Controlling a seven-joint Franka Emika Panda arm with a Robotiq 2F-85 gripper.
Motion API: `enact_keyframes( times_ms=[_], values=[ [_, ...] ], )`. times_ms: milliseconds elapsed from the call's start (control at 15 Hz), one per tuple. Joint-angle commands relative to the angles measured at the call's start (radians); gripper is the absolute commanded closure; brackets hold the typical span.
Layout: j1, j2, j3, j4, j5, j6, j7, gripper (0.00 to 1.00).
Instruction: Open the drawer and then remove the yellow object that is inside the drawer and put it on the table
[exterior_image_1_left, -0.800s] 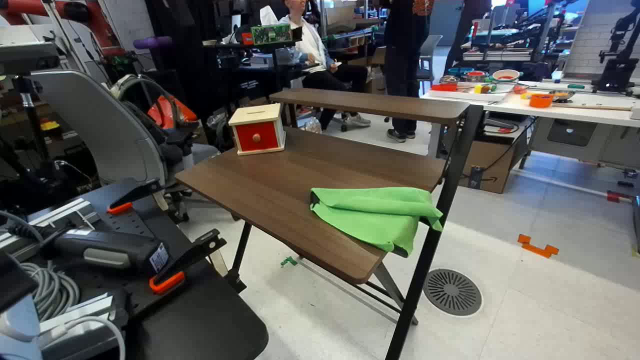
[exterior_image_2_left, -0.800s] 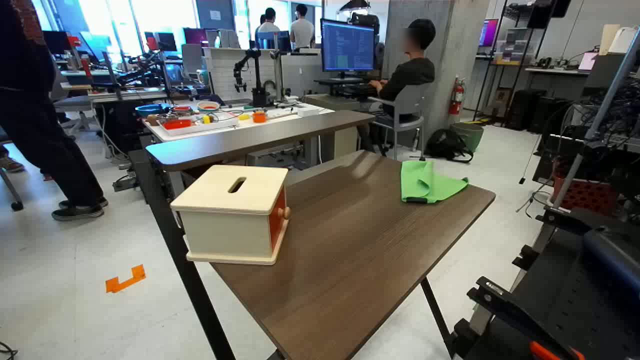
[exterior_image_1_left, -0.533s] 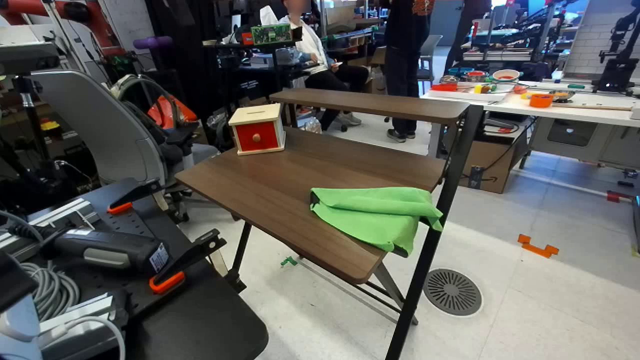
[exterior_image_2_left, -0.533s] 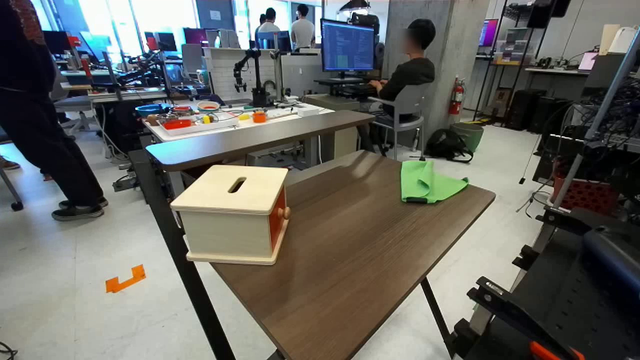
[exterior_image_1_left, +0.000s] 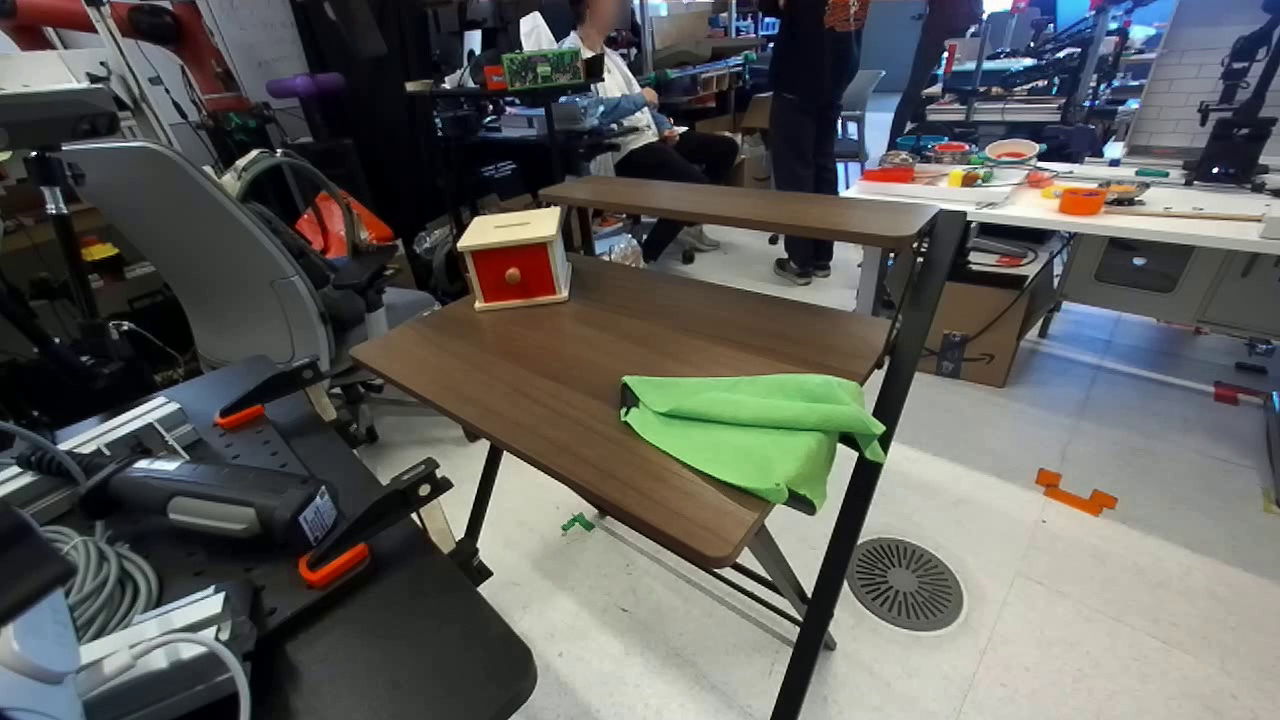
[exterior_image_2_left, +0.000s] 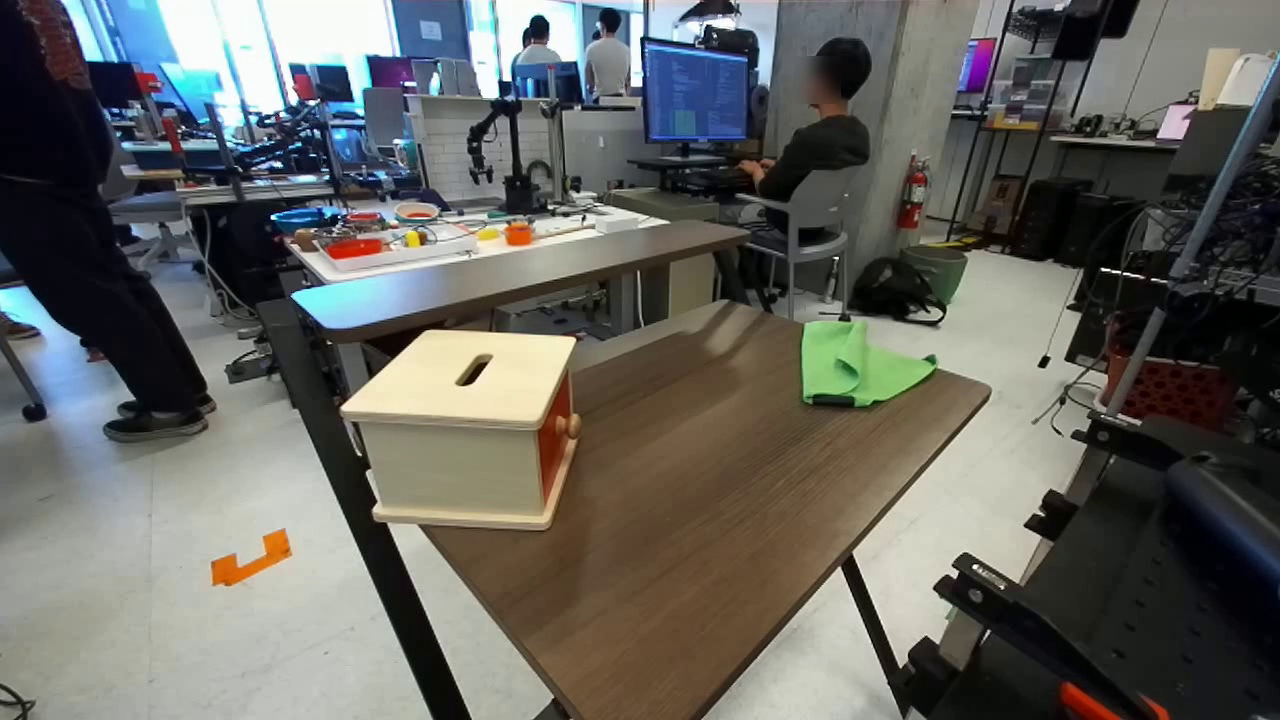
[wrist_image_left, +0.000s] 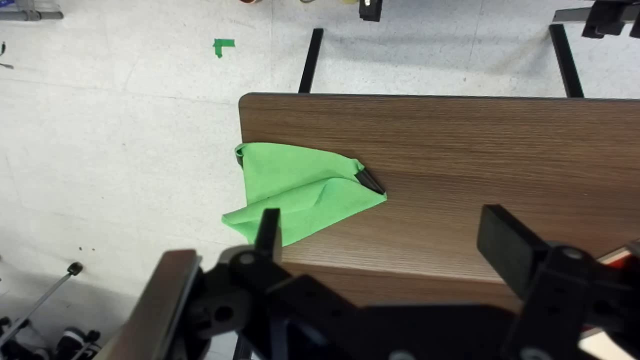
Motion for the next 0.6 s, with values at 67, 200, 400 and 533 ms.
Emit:
enact_keyframes(
  times_ms=[67, 200, 400, 533],
  values=[
    [0.057, 0.054, 0.003, -0.040, -0.004, 0.174, -0.051, 0.00],
    [0.086, 0.113, -0.004, -0.052, 0.016, 0.285, -0.104, 0.00],
    [0.124, 0.233, -0.012, -0.039, 0.056, 0.414, -0.204, 0.00],
    [0.151, 0.335, -0.013, -0.010, 0.122, 0.485, -0.306, 0.00]
  ],
)
